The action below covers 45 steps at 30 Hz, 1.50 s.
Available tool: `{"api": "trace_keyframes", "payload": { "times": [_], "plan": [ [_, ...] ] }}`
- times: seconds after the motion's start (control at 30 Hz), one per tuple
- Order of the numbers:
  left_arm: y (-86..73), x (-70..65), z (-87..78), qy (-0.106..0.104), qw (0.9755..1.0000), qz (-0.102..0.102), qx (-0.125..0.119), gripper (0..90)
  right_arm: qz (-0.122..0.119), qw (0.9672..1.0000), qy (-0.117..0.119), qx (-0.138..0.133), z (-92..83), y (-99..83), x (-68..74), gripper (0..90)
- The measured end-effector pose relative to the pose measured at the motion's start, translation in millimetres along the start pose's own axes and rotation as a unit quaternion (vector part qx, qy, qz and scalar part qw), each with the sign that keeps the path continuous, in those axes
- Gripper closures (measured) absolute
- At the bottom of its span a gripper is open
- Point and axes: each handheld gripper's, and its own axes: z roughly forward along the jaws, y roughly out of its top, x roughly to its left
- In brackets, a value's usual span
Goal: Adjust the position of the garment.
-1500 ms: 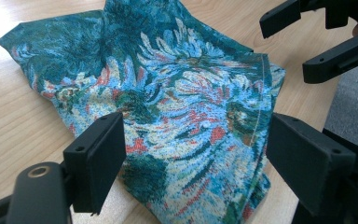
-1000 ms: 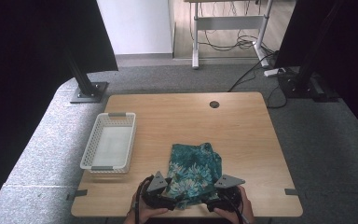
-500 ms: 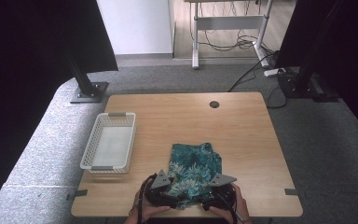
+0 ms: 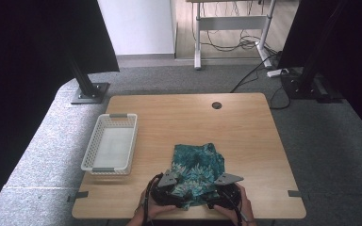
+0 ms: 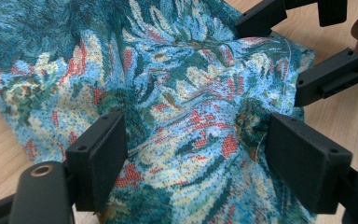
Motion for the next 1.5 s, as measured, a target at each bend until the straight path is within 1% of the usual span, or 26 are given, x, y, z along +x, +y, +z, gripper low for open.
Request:
{"api": "trace_keyframes", "payload": {
  "times": [0.13, 0.37, 0.5, 0.63, 0.83, 1.0, 1.17, 1.5],
  "plan": [
    [2.4, 1.8, 3.7, -0.001, 1.0, 0.001, 0.001, 20.1, 0.004, 1.0, -0.002, -0.003, -0.3, 0.2, -3.4, 20.0],
    [10.4, 6.4, 13.2, -0.003, 1.0, -0.001, 0.001, 19.9, 0.002, 0.9998, -0.02, -0.003, -0.8, -0.1, -8.2, 20.2],
    [16.0, 9.4, 19.8, -0.004, 1.0, -0.002, 0.001, 19.9, 0.009, 0.9996, -0.026, -0.005, -1.0, 0.9, -14.6, 20.2],
    [20.0, 11.7, 24.5, -0.003, 1.0, -0.001, 0.002, 19.9, 0.017, 0.9994, -0.027, -0.009, -0.3, 2.5, -21.6, 20.1],
    [23.2, 16.8, 28.0, -0.005, 1.0, -0.003, 0.0, 19.8, 0.017, 0.9993, -0.032, -0.009, 2.0, 5.0, -26.4, 20.1],
    [26.7, 20.1, 31.2, -0.002, 1.0, -0.003, 0.001, 19.8, 0.018, 0.999, -0.039, -0.011, 4.6, 7.6, -29.7, 20.1],
    [29.1, 24.2, 34.2, -0.003, 1.0, -0.005, 0.0, 19.7, 0.018, 0.9989, -0.042, -0.011, 6.1, 9.2, -32.0, 20.1],
    [33.1, 25.8, 37.8, 0.0, 1.0, -0.005, 0.003, 19.5, 0.023, 0.9986, -0.045, -0.014, 6.9, 10.3, -36.1, 20.1]
  ]
}}
